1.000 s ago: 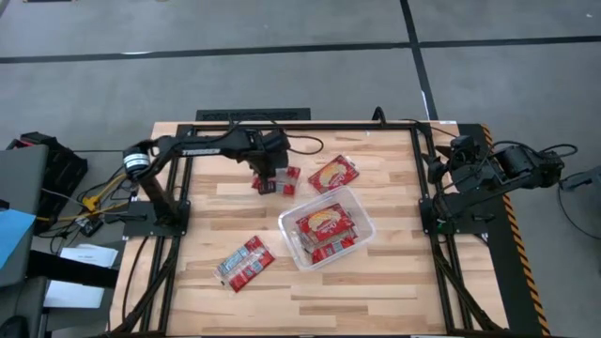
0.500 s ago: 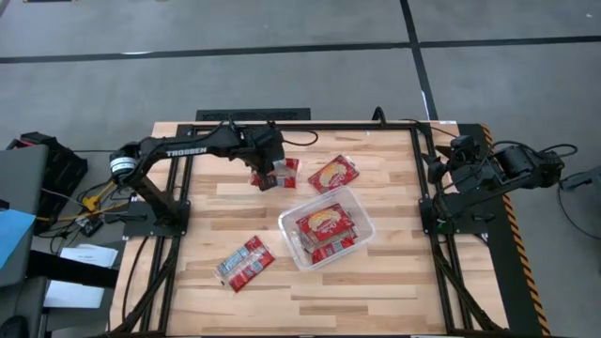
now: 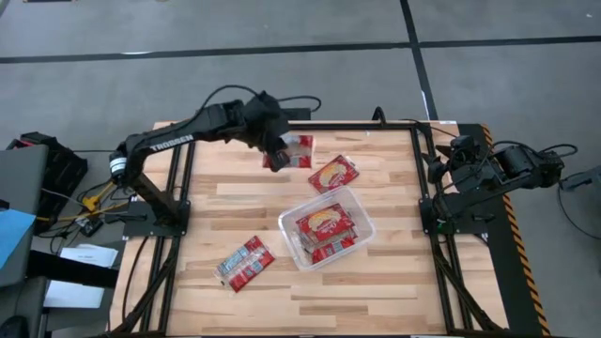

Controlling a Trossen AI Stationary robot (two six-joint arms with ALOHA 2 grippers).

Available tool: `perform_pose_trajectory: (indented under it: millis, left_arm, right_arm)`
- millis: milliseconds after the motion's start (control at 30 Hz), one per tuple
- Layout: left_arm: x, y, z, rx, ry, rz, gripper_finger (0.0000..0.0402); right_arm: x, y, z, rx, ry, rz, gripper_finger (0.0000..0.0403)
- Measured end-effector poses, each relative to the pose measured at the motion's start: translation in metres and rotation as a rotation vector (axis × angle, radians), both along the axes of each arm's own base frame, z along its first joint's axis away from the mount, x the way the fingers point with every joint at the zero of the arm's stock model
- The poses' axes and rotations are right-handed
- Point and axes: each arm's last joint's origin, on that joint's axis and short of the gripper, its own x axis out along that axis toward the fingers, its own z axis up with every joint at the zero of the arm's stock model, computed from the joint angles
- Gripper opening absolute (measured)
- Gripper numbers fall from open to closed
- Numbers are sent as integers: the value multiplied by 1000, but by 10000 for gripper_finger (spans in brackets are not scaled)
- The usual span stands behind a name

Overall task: Sort popcorn bags into baskets
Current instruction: Put the red popcorn pack into the transparent container

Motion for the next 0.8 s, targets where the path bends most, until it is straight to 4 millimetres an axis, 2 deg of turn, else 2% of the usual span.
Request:
perform_pose_trajectory:
  millis: [167,367,567,633,700,800]
  left_arm:
    - [4,-16,32,-49,-132,-4,0]
    - [11,-54,60,-122,-265,-56,0]
    - [22,-97,71,-202,-399,-111,0]
    - [23,-105,71,-159,-401,-51,0]
    - [20,-108,68,-84,-367,24,0]
    - [9,-102,65,5,-277,82,7]
  right_arm:
    - [-1,0,0,-2,7,0,295]
    - [0,0,0,-13,23,11,295]
    - [0,0,0,-12,25,13,295]
    - [0,0,0,-12,25,13,295]
    - [0,0,0,-17,33,18,295]
    - [0,0,0,-24,42,25,295]
